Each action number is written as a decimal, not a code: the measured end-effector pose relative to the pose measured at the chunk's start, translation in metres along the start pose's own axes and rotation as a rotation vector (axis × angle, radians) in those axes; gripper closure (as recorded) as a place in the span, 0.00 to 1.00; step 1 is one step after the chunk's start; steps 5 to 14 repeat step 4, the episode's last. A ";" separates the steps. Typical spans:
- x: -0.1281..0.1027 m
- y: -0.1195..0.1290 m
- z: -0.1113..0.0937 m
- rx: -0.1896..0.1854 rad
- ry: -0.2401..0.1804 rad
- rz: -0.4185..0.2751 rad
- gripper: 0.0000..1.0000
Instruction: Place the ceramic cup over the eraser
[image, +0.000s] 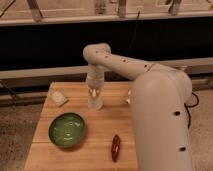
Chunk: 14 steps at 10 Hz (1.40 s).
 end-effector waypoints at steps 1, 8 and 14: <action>0.002 -0.001 0.003 0.004 -0.001 0.000 0.36; 0.006 0.002 0.008 0.021 -0.002 0.021 0.21; 0.006 0.002 0.008 0.021 -0.002 0.021 0.21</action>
